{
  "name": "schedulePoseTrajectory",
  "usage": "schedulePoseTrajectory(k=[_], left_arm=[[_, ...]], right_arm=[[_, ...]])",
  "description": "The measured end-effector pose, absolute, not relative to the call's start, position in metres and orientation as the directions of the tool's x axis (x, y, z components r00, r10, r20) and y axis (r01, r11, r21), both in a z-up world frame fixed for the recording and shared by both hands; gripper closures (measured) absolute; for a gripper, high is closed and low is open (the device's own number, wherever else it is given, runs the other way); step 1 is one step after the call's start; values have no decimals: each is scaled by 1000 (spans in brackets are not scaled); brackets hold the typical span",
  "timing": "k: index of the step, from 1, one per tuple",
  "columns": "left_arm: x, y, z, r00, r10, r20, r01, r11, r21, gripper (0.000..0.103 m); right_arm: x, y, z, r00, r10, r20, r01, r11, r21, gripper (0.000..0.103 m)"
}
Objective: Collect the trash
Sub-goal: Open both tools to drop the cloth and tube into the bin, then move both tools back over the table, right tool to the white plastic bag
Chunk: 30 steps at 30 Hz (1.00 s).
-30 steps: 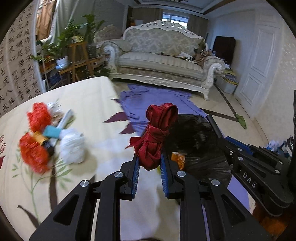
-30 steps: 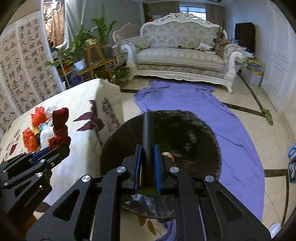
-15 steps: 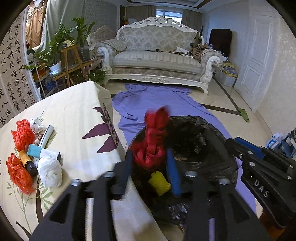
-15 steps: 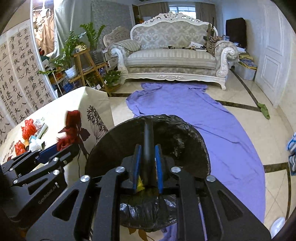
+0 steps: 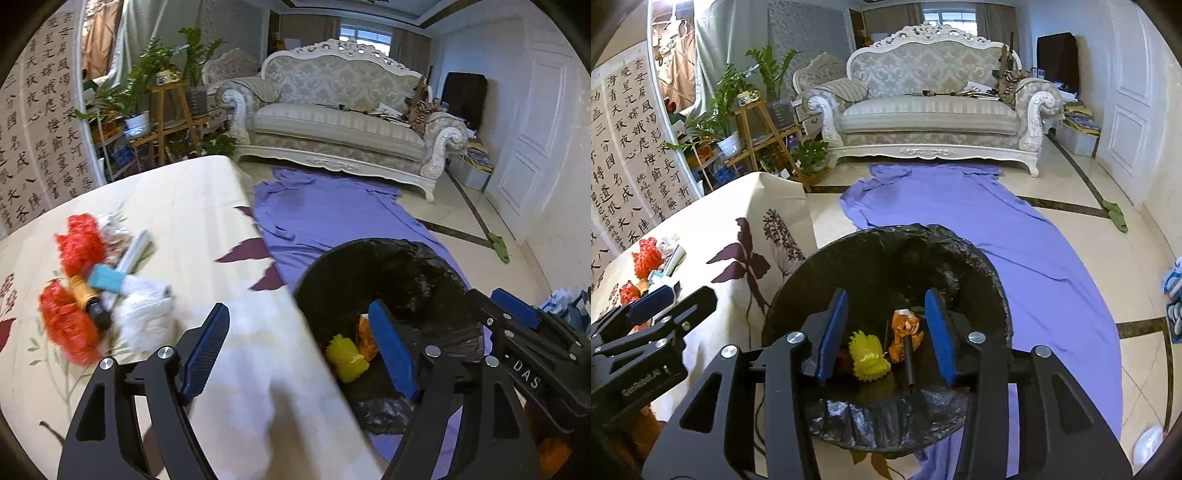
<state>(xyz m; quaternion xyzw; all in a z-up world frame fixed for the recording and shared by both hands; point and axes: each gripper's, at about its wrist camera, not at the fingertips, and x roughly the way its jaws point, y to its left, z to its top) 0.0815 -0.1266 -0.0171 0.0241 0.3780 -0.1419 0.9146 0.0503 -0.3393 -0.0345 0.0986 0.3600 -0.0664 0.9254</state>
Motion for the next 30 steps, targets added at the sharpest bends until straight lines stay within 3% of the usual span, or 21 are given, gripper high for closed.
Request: schedulePoseTrajectory(k=[30], left_arm=[[50,60,-31,689,73,-721,-128,992,-21,24]], right_arm=[[77,-158,-19,684,253,-684,-205,967,152,50]])
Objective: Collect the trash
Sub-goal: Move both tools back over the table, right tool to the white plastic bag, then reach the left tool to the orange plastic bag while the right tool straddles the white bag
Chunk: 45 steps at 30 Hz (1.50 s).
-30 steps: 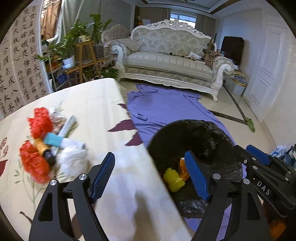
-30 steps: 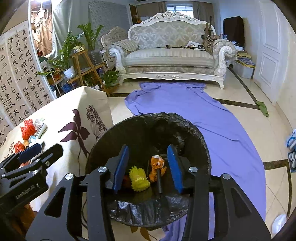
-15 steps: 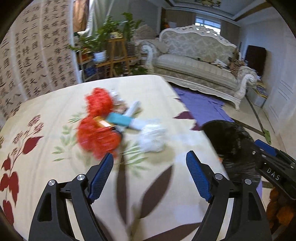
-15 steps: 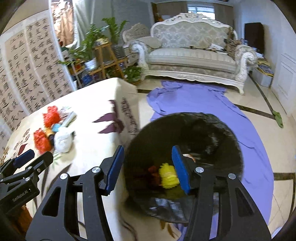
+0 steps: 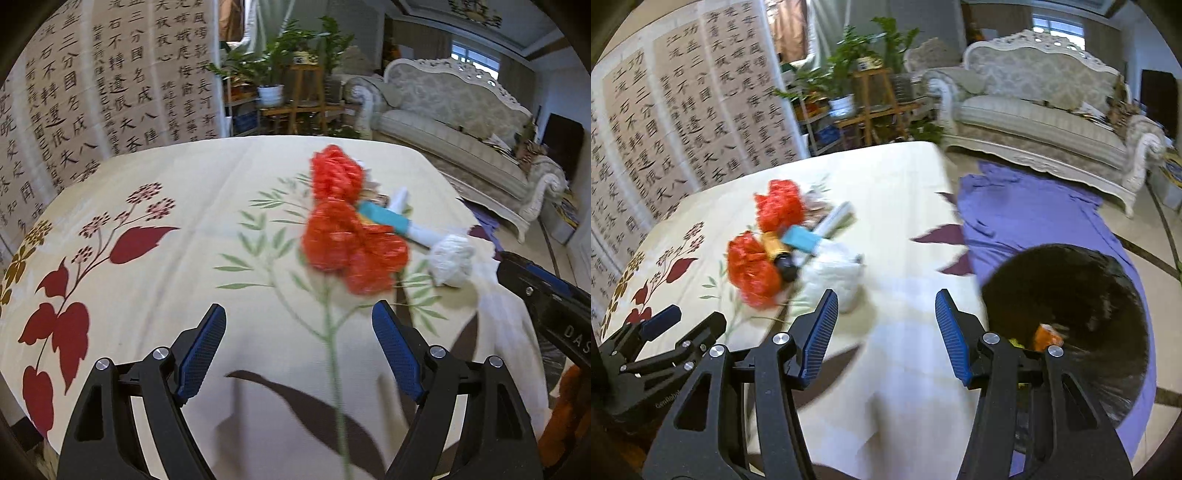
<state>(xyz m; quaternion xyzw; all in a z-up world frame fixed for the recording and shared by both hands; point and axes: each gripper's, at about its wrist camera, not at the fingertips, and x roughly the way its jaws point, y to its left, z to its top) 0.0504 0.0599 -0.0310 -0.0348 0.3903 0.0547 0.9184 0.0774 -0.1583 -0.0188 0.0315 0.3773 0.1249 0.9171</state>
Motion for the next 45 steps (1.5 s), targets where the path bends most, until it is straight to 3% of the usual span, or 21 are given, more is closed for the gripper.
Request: schedulePoseTrajectory(k=[9,10,11,12,14,23,39,42,45], left_arm=[[51,84,-32,687,84,-722,-164,986,-42,24],[52,84,-32,687,78,-723,-161,986,-46,23],[52,83,-32,687,74,-723,-158,986,-48,23],[52,82,-32,688,74,-722,-156,987,-47,23],[54,79,-32,690,80,-719,-154,987,-38,22],[66,61,-30,714,52,-698,-95,995,-23,21],[103,62,-40,666,7,-746,-68,996,-51,19],[105,74,-43,650,-12,-760,-98,990,-100,27],[104,90,-46,634,-14,-773,-137,982,-131,29]], right_arm=[[104,-117,-29,643,264,-718,-255,959,124,50],[106,-113,-32,637,252,-729,-259,960,107,53],[107,-111,-34,633,246,-734,-261,961,97,65],[108,-109,-37,625,239,-744,-263,961,87,71],[107,-110,-38,628,231,-743,-262,962,78,72],[111,-125,-40,630,216,-746,-237,968,81,73],[115,-126,-46,610,254,-751,-249,961,123,72],[114,-126,-45,609,256,-751,-249,960,126,72],[114,-125,-45,609,256,-751,-250,960,125,72]])
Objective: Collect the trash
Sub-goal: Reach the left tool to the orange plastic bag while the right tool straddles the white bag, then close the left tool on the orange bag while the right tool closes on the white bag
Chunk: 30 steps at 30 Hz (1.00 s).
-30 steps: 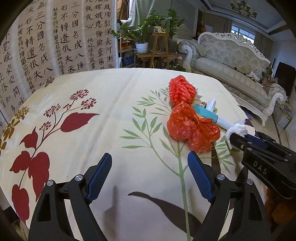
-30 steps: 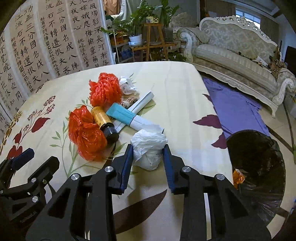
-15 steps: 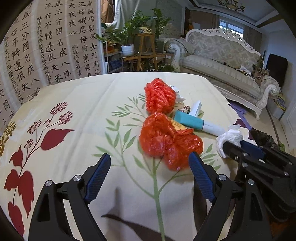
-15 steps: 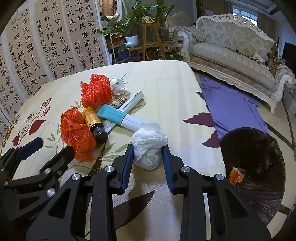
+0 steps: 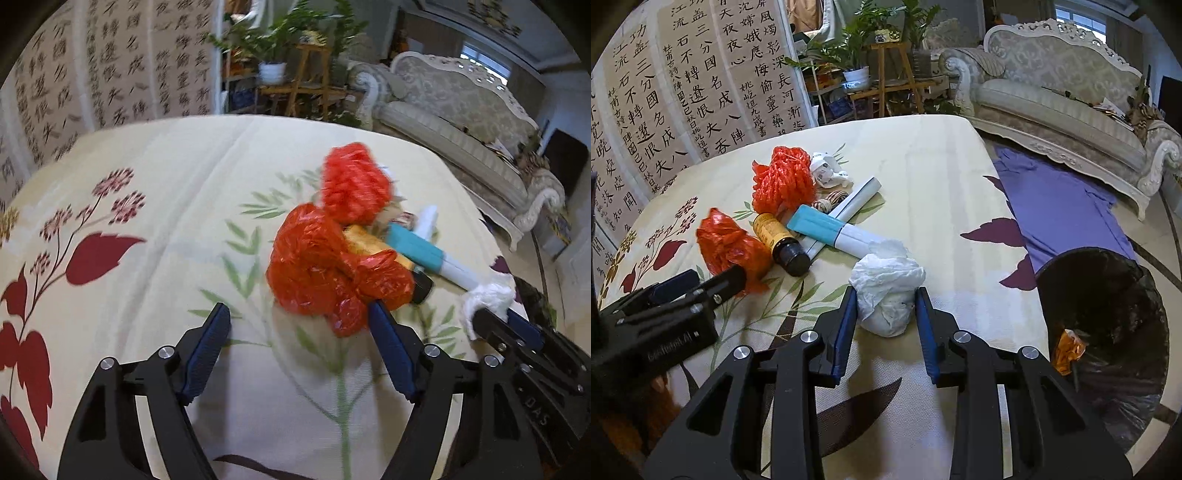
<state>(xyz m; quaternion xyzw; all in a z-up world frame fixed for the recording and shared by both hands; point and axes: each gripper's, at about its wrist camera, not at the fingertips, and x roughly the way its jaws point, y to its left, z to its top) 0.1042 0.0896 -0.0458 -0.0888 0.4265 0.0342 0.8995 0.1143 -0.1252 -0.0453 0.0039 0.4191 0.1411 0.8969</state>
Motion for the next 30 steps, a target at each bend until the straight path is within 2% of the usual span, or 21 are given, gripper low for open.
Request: schedulePoseTrajectory(k=[2,6,10,14,22,25,27,28,30], left_arm=[[103,95,-45,634,14,-774,-156,982,-110,29],[98,108,-44,633,-5,-774,-177,973,-151,29],[89,102,-39,651,-20,-758,-150,976,-155,22],[93,94,-33,669,-23,-743,-138,978,-155,20],[119,83,-37,669,32,-743,-125,990,-70,19],[125,89,-39,651,19,-759,-134,987,-90,19],[124,96,-40,649,4,-761,-142,983,-117,32],[124,96,-41,646,-13,-763,-131,983,-128,48],[123,100,-43,650,-27,-759,-124,982,-141,58]], right_arm=[[114,-126,-45,609,257,-751,-249,960,127,72],[114,-125,-45,610,254,-751,-250,961,122,72],[114,-125,-45,610,253,-751,-250,961,120,72],[114,-124,-45,611,250,-751,-250,961,116,72],[114,-124,-46,608,253,-753,-252,960,119,72],[113,-124,-47,606,253,-754,-252,960,119,72],[112,-124,-47,606,254,-753,-251,960,122,72],[112,-123,-48,606,253,-754,-252,960,120,73],[112,-121,-48,607,252,-754,-258,960,113,74]])
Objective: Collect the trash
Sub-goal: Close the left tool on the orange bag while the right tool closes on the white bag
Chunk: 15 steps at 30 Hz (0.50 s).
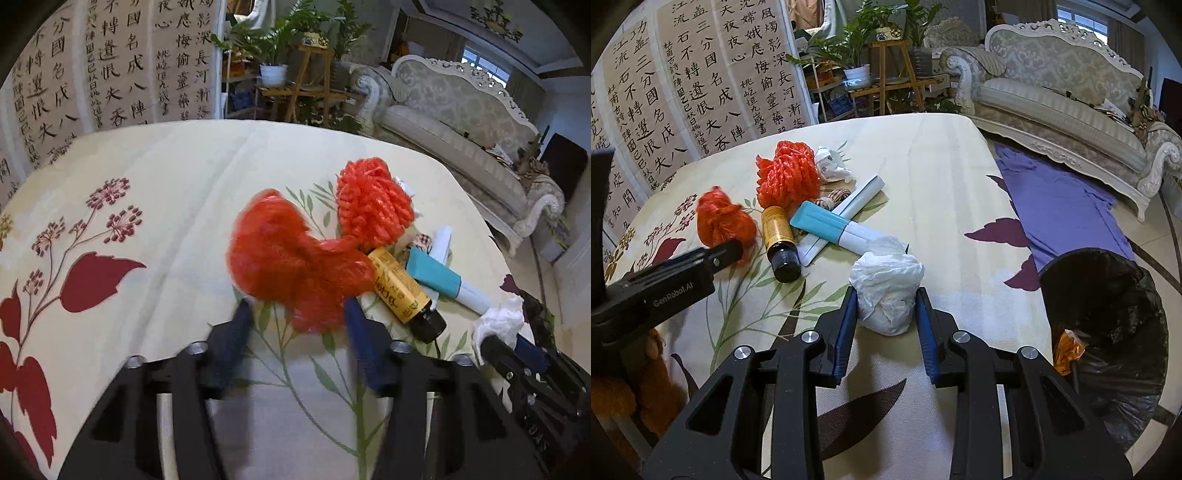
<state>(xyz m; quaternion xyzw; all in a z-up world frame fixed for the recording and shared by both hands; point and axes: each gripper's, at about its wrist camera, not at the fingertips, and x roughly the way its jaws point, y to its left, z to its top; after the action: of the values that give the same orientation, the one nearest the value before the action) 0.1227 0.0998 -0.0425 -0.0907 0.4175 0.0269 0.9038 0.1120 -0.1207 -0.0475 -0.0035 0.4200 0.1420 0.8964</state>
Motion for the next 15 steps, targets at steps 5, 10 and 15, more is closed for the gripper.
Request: schedulePoseTrajectory(k=[5,10,15], left_arm=[[120,110,-44,650,-69,-757,-110,977,-183,93],[116,118,-45,650,-97,-754,-108,970,-218,99],[107,120,-43,657,-103,-747,-108,968,-228,100]], right_arm=[[115,-118,-47,609,249,-753,-265,959,103,75],[116,-120,-47,610,249,-752,-264,959,103,75],[116,-119,-46,611,249,-752,-262,959,104,75]])
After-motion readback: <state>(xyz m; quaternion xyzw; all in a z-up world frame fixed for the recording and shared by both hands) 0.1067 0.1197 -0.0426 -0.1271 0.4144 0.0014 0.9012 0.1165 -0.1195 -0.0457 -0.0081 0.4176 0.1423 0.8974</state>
